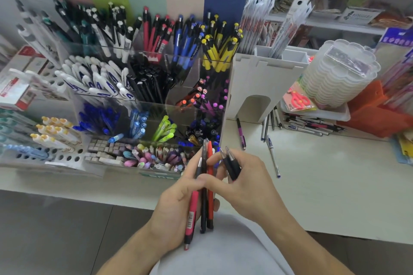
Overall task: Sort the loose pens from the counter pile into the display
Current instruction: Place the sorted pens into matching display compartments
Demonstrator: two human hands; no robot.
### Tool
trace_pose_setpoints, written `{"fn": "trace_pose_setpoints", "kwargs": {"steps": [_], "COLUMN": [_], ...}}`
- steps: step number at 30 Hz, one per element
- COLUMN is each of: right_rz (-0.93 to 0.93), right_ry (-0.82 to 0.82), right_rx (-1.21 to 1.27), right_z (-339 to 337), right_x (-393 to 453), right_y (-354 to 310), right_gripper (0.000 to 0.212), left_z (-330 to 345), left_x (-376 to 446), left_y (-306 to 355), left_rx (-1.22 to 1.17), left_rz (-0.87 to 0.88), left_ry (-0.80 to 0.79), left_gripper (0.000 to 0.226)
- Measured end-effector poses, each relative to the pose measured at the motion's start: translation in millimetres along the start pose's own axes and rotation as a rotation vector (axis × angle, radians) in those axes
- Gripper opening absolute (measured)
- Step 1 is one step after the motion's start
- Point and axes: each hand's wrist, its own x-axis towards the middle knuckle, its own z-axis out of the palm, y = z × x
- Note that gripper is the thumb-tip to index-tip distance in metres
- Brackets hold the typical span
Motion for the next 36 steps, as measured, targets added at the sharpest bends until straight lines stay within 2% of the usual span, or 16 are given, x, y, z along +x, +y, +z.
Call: {"fn": "trace_pose_setpoints", "kwargs": {"steps": [3, 6, 8, 11, 14, 16, 18, 22, 25, 29, 32, 34, 36], "right_rz": [0.03, 0.076, 0.055, 0.018, 0.083, 0.136, 0.132, 0.164, 0.239, 0.304, 0.333, 0.353, 0.395], "right_ry": [-0.033, -0.082, -0.07, -0.063, -0.005, 0.023, 0.005, -0.204, -0.268, -0.532, -0.586, -0.635, -0.72], "right_rx": [-0.057, -0.025, -0.058, -0.086, 0.125, 0.294, 0.359, 0.63, 0.747, 0.578, 0.575, 0.579, 0.54], "right_z": [6, 10, 11, 14, 14, 9, -1, -17, -15, 3, 7, 4, -2], "right_x": [-2, -2, -1, -1, 3, 6, 9, 9, 2, -15, -18, -13, -6], "right_y": [-4, -6, -4, 0, 6, 3, 3, 9, 22, 35, 35, 27, 18], "right_gripper": [0.027, 0.038, 0.032, 0.023, 0.017, 0.024, 0.031, 0.023, 0.016, 0.026, 0.026, 0.021, 0.018], "left_z": [7, 14, 18, 11, 3, 7, 5, -5, -10, -11, -12, -11, -8], "left_x": [4, 4, 1, 18, 24, 23, 15, 18, 17, 18, 19, 18, 18], "left_y": [0, 1, 2, 0, -4, -3, -6, -2, 0, 6, 14, 22, 29], "left_rx": [-0.023, -0.088, -0.058, 0.02, 0.078, 0.118, 0.14, 0.266, 0.293, 0.24, 0.315, 0.33, 0.351], "left_rz": [0.006, 0.026, 0.048, 0.073, 0.119, 0.096, 0.105, 0.123, 0.156, 0.105, 0.052, 0.034, 0.048], "left_ry": [0.073, 0.028, 0.034, 0.139, 0.26, 0.321, 0.307, 0.303, 0.303, 0.323, 0.255, 0.204, 0.169], "left_gripper": [0.042, 0.047, 0.049, 0.044, 0.042, 0.036, 0.024, 0.029, 0.037, 0.047, 0.056, 0.046, 0.027]}}
